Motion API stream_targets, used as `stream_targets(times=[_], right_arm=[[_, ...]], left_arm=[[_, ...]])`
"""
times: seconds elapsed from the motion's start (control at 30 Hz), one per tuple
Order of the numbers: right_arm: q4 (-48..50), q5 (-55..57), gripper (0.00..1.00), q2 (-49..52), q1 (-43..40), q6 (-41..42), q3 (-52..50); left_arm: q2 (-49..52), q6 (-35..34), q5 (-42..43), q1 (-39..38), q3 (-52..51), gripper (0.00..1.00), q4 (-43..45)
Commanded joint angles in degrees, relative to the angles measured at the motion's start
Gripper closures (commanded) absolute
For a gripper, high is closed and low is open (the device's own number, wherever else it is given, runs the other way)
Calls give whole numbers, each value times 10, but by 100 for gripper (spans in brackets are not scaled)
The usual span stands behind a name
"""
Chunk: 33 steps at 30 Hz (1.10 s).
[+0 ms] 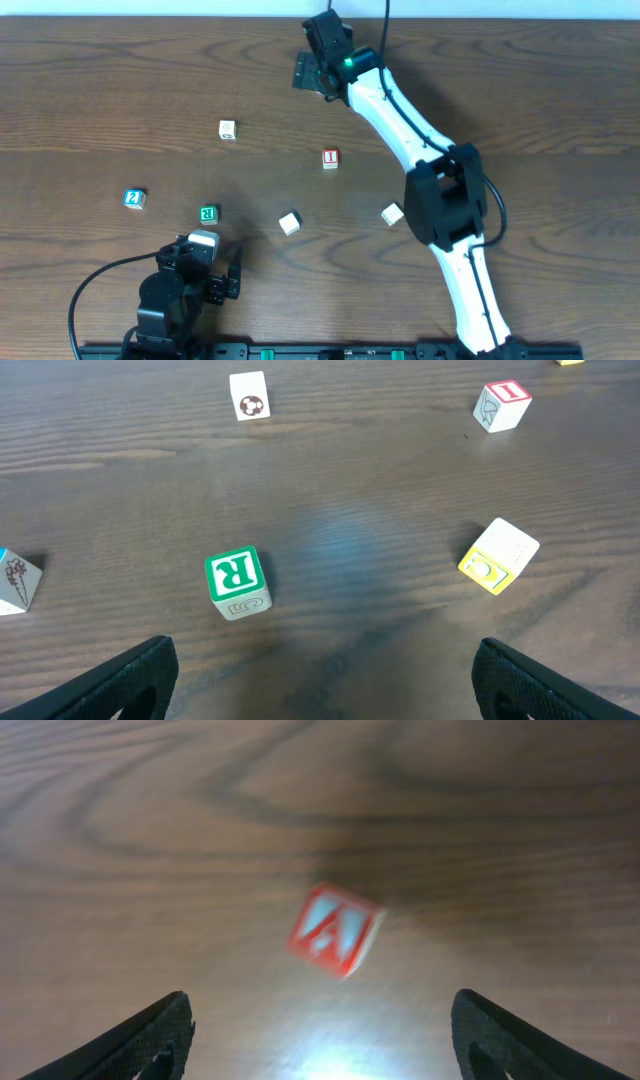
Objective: Spell out Ai2
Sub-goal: 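Move the right gripper to the red 'A' block and grasp it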
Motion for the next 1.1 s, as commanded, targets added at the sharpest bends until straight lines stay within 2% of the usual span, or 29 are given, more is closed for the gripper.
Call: stream_targets(times=[0.0,0.2,0.37,0.43,0.6,0.73,0.9,1.07], right_arm=[[17,-2,16,4,-14,25,4],[63,-1,10,27,-14,29,4],[109,6,11,42,-10,26,4],[125,6,18,50,-10,24,4],[158,3,58,69,-10,24,4],[173,0,75,79,-9,24,4],[192,2,81,80,-11,24,4],[183,-29,81,80,-14,24,4]], left_arm=[[-3,4,-2,2,-3,5,0],[-3,4,-2,2,-4,4,1],[-3,4,-2,2,-4,4,1],[-3,4,-2,2,-4,5,0],[-3,4,-2,2,-3,5,0],[-3,4,-2,2,-3,5,0],[-3,4,-2,2,-4,5,0],[-3,4,-2,2,-3,5,0]])
